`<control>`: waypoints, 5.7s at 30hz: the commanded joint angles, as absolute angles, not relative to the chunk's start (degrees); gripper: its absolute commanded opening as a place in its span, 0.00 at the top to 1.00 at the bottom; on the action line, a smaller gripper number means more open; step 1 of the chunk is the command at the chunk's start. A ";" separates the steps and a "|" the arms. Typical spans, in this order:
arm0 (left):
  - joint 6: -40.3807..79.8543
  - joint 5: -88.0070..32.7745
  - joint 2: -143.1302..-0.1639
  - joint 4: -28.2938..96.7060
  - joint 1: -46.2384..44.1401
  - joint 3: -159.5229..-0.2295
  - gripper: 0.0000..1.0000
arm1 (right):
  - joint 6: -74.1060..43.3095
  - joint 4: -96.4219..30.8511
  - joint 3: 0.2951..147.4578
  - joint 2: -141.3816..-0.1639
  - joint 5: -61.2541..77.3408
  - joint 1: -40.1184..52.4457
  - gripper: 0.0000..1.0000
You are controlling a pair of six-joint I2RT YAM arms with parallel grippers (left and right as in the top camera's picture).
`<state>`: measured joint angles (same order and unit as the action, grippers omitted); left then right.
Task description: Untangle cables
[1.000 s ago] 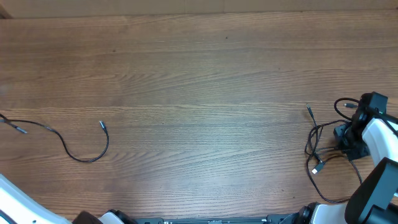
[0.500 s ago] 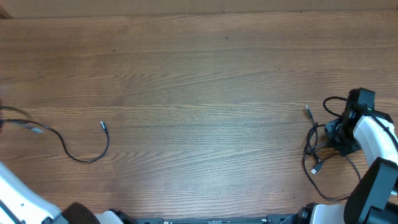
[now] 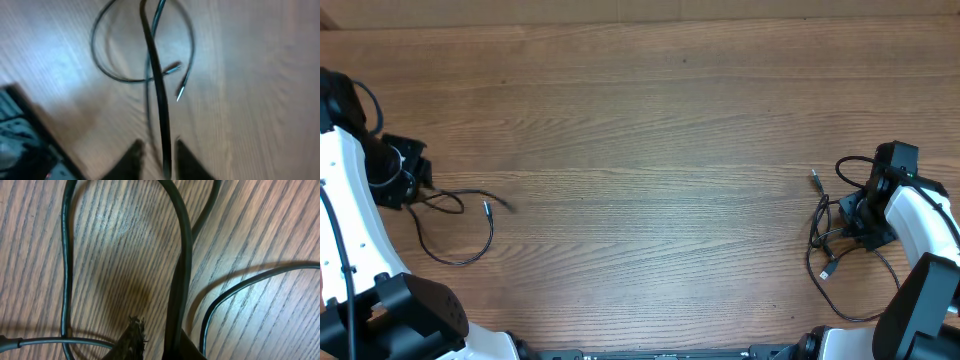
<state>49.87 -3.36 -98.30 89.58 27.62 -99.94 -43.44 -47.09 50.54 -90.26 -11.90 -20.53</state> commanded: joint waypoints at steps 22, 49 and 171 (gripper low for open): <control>38.04 -12.47 -98.45 84.20 16.38 -96.77 0.00 | -13.76 -47.05 50.19 -89.65 32.38 -20.18 0.96; 24.84 -22.57 -98.52 71.70 -10.04 -96.73 0.00 | -10.68 -49.30 58.83 -88.92 18.79 -2.04 0.00; 15.86 -13.13 -88.36 37.71 -30.83 -86.41 0.96 | -33.21 -75.22 76.07 -69.19 10.35 -11.70 0.00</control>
<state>15.07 -11.97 -92.40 37.95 -31.79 -85.84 -31.97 -76.18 76.31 -69.30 5.80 -11.57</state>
